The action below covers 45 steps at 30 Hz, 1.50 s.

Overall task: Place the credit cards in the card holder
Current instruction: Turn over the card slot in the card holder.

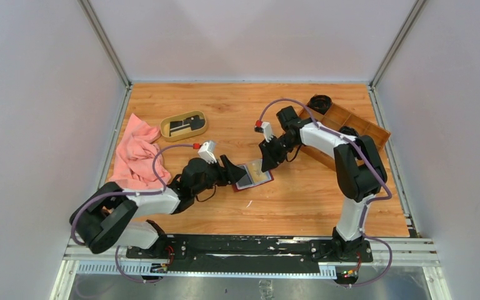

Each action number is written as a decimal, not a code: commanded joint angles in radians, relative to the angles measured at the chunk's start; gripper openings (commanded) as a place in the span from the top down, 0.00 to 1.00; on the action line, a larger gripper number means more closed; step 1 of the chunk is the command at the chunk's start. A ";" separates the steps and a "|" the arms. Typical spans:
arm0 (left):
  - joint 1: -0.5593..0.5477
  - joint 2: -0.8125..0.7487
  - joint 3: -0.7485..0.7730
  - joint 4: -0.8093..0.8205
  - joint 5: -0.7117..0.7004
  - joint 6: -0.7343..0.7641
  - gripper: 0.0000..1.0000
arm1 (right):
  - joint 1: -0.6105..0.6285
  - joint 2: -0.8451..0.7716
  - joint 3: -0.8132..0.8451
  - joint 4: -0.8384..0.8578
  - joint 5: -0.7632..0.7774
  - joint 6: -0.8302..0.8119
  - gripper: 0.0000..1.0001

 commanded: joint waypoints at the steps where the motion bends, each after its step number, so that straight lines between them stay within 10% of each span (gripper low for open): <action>1: 0.004 -0.110 -0.013 -0.084 -0.069 0.078 0.36 | -0.009 0.034 0.014 -0.010 0.039 0.036 0.57; 19: -0.001 0.263 0.136 -0.081 0.005 0.105 0.58 | -0.011 0.129 0.025 -0.015 0.021 0.081 0.55; 29: 0.008 0.284 0.120 -0.081 0.005 0.108 0.58 | -0.012 0.108 0.033 -0.027 -0.248 0.108 0.59; 45: 0.019 -0.016 -0.040 -0.025 -0.051 0.056 0.29 | 0.058 0.099 0.034 0.008 -0.443 0.171 0.59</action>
